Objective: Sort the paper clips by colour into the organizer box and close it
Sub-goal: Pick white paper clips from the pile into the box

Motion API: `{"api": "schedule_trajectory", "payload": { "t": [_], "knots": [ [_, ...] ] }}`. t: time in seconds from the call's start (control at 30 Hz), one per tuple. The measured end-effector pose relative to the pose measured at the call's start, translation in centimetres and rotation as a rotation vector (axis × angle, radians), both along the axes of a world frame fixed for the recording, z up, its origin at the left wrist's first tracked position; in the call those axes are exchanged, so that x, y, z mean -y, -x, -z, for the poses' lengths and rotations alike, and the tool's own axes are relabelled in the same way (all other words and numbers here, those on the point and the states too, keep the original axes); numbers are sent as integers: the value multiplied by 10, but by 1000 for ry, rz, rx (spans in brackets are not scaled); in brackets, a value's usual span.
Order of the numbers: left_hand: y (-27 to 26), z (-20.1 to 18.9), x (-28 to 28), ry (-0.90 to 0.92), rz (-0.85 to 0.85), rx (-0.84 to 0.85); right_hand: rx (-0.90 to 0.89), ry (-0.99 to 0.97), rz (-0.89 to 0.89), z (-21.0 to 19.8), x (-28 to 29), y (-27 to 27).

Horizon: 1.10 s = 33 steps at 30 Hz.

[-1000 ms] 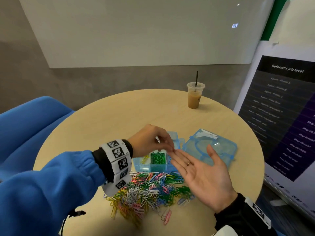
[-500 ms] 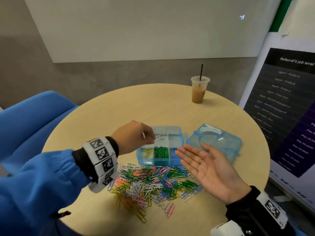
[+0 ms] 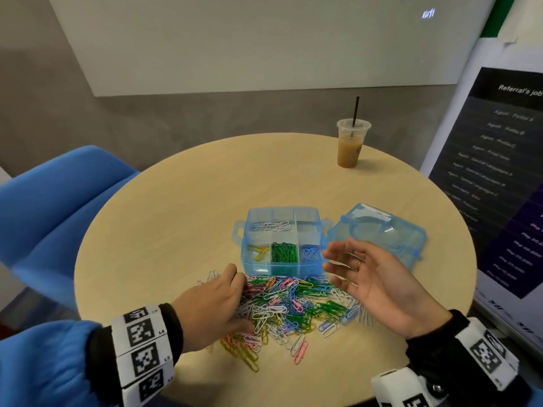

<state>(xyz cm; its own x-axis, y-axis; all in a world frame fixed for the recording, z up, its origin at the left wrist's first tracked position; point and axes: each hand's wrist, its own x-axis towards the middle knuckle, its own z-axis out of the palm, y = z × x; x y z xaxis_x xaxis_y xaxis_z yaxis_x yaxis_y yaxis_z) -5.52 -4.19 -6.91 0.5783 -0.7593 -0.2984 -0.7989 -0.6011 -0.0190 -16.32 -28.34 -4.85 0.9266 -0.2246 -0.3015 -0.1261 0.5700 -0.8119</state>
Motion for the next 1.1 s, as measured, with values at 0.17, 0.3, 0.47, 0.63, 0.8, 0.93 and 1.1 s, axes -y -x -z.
{"api": "schedule_trajectory", "payload": {
  "t": [0.17, 0.3, 0.47, 0.63, 0.8, 0.93, 1.1],
  "knots": [
    [-5, 10, 8, 50, 77, 67, -11, 6, -9, 0, -2, 0],
    [-12, 15, 13, 115, 111, 84, -22, -29, -15, 0, -5, 0],
    [-17, 19, 15, 106, 120, 119, -36, -52, -27, 1, -9, 0],
    [-14, 11, 19, 116, 114, 80, -60, -101, -44, 4, -15, 0],
    [-24, 5, 19, 238, 5, -74, -109, -257, -74, 9, -25, 0],
    [-24, -13, 25, 321, -6, -99, -155, -347, -117, 15, -33, -1],
    [-10, -36, 38, 457, 45, -153, -197, -466, -159, 17, -42, 0]
  ]
}}
